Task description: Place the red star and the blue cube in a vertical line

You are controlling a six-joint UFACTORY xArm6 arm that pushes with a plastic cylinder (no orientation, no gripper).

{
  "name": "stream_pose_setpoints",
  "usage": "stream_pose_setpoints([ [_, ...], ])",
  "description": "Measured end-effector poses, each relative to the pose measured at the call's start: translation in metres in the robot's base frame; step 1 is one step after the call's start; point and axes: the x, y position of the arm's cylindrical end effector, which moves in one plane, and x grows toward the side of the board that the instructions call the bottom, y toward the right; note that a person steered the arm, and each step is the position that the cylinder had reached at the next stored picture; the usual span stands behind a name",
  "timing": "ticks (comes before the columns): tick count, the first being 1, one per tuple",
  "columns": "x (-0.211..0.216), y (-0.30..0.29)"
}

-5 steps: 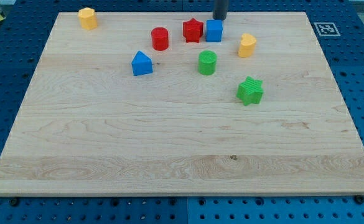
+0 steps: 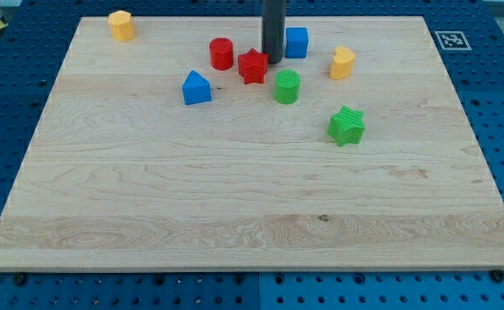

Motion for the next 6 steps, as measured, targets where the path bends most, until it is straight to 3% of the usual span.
stream_pose_setpoints([
  [2,0.009,0.065],
  [4,0.005,0.057],
  [6,-0.026,0.035],
])
